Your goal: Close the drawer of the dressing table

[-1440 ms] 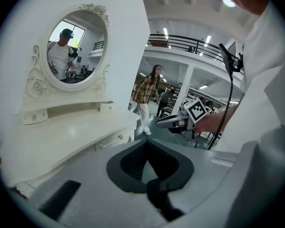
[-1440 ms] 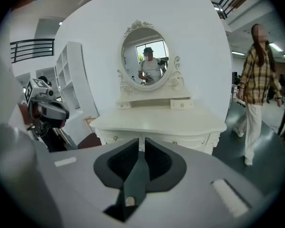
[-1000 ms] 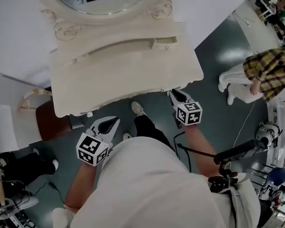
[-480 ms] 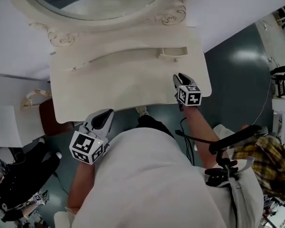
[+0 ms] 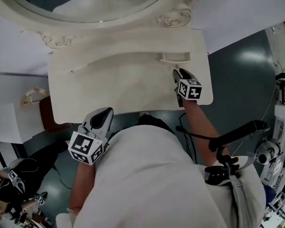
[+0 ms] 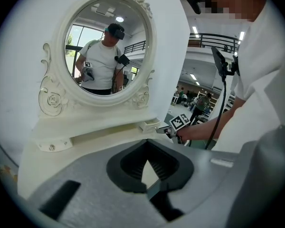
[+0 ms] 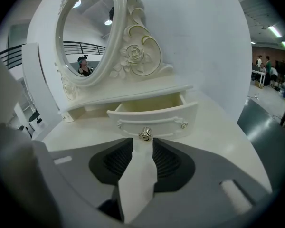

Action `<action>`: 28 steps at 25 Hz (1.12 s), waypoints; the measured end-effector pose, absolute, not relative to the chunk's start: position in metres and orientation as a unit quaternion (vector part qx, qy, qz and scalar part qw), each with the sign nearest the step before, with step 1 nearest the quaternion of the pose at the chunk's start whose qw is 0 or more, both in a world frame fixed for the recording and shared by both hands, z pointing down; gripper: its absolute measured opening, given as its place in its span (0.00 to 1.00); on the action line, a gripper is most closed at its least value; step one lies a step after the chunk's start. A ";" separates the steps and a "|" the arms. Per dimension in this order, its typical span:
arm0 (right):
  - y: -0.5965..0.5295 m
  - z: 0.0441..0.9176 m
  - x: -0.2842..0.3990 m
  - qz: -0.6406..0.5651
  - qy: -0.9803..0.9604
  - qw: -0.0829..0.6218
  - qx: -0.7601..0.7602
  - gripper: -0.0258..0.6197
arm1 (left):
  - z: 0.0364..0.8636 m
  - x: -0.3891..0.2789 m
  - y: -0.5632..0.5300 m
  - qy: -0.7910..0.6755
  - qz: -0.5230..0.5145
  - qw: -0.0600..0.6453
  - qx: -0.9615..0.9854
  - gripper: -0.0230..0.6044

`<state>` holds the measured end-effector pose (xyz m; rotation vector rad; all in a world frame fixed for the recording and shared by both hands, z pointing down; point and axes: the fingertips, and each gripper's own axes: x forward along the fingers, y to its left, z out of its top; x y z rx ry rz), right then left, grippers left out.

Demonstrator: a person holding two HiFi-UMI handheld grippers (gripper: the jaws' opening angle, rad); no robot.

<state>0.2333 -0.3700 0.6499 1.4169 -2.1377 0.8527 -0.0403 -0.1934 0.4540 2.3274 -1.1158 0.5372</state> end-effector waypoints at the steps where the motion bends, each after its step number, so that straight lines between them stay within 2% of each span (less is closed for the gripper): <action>1: -0.373 0.651 0.233 0.309 -0.773 0.218 0.510 0.23 | 0.454 -0.039 -0.196 -0.412 0.197 0.251 0.854 0.04; 4: -0.382 0.653 0.232 0.310 -0.774 0.218 0.506 0.23 | 0.456 -0.038 -0.201 -0.418 0.198 0.254 0.850 0.04; 8: -0.388 0.653 0.235 0.306 -0.776 0.221 0.506 0.19 | 0.458 -0.034 -0.201 -0.424 0.199 0.257 0.845 0.04; 28: -0.412 0.656 0.232 0.306 -0.777 0.231 0.499 0.18 | 0.463 -0.033 -0.213 -0.433 0.197 0.262 0.840 0.04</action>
